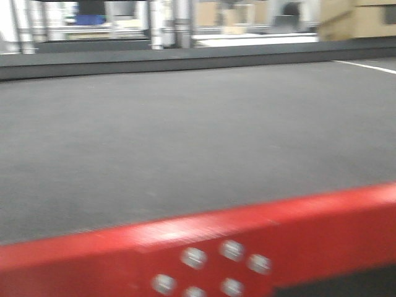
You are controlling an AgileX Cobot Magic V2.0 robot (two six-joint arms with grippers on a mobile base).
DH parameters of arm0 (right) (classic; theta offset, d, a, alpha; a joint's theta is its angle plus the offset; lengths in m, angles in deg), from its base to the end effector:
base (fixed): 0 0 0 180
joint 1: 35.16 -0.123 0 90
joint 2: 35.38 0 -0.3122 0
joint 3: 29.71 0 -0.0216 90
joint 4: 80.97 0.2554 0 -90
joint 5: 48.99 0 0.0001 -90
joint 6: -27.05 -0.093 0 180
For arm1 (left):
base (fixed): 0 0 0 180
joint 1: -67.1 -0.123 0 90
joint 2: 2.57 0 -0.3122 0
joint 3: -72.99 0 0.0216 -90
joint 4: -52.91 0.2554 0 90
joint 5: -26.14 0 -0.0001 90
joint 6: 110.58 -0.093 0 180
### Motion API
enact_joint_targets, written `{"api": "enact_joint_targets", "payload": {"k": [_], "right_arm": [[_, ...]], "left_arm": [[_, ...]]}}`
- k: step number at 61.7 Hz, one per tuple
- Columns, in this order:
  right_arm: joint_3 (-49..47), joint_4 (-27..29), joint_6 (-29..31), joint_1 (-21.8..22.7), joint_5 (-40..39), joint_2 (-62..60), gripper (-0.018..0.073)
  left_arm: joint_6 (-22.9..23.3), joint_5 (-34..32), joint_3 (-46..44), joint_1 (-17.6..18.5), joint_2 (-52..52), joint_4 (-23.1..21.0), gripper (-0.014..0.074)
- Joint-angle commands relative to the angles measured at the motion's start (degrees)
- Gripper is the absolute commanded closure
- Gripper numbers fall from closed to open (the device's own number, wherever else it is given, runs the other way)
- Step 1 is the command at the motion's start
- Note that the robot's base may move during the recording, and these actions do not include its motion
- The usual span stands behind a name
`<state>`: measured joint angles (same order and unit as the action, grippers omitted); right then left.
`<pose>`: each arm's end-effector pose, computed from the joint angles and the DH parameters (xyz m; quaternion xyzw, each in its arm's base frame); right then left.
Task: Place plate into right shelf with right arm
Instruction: 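Carry the plate in the right gripper while driving to the shelf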
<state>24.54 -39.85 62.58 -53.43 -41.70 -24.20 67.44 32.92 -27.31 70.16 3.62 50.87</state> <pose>0.0019 0.0089 0.3396 -0.0990 0.5722 0.1903 0.7915 0.0356 -0.0023 0.1921 0.0205 0.7231 -0.0202 0.6902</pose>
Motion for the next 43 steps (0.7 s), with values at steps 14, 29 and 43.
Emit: {"api": "enact_joint_targets", "payload": {"k": [14,29,43], "right_arm": [[-1.43,-0.03,0.38,0.36,-4.82,0.62,0.0504],[-1.43,-0.03,0.38,0.36,-4.82,0.62,0.0504],[-1.43,-0.03,0.38,0.36,-4.82,0.62,0.0504]], "left_arm": [[0.16,-4.92,0.57,-0.06,-0.36,-0.35,0.0643],[0.16,-4.92,0.57,-0.06,-0.36,-0.35,0.0643],[0.16,-4.92,0.57,-0.06,-0.36,-0.35,0.0643]]}}
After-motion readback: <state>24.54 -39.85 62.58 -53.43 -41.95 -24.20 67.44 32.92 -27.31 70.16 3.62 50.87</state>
